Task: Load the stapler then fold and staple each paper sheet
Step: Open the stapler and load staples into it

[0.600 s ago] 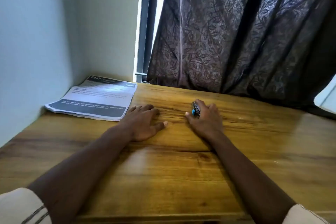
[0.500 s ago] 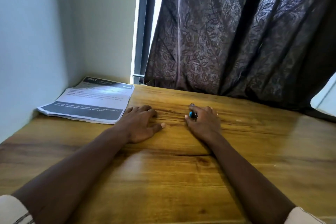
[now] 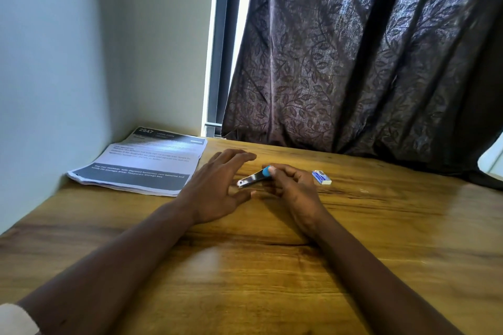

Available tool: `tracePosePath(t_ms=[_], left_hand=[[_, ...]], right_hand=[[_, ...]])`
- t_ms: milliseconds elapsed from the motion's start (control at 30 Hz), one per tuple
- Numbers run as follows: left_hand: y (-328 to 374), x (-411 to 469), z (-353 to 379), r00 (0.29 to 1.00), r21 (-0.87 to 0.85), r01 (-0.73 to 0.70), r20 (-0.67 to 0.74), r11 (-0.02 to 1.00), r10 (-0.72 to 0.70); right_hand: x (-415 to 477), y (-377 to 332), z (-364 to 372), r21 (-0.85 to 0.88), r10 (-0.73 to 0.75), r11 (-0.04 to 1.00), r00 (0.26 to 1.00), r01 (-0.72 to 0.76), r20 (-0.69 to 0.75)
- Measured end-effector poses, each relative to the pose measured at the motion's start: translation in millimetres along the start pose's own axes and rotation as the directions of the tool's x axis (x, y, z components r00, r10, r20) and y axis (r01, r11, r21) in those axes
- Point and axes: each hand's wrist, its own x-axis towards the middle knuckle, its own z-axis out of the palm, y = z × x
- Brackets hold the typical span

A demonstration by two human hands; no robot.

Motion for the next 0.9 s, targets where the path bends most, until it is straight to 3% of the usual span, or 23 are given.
tracePosePath(t_ms=[133, 233, 333, 400, 567, 900], left_hand=[[0, 0, 0, 0.996, 0.026, -0.068, -0.054, 0.997, 0.069], [0, 0, -1, 0.994, -0.072, -0.058, -0.095, 0.996, 0.051], [-2, -2, -3, 0.992, -0.127, -0.01, -0.128, 0.992, -0.006], [-2, -2, -3, 0.991, -0.143, 0.012, -0.133, 0.99, -0.031], [1, -3, -2, 0.984, -0.116, 0.067, -0.154, 0.991, -0.085], [6, -2, -9, 0.988, -0.258, 0.069, -0.119, 0.964, -0.102]], right_hand=[[-13, -7, 14, 0.213, -0.013, 0.977, 0.99, -0.016, 0.138], [-17, -13, 13, 0.27, -0.002, 0.962, 0.981, -0.051, 0.192], [-19, -13, 10, 0.161, -0.017, 0.987, 0.976, -0.019, 0.219], [-20, -10, 10, -0.009, -0.093, 0.995, 0.978, 0.096, 0.189], [-15, 1, 8, -0.319, -0.311, 0.88, 0.935, 0.352, 0.171], [-17, -3, 6, -0.229, -0.332, 0.903, 0.928, 0.364, 0.166]])
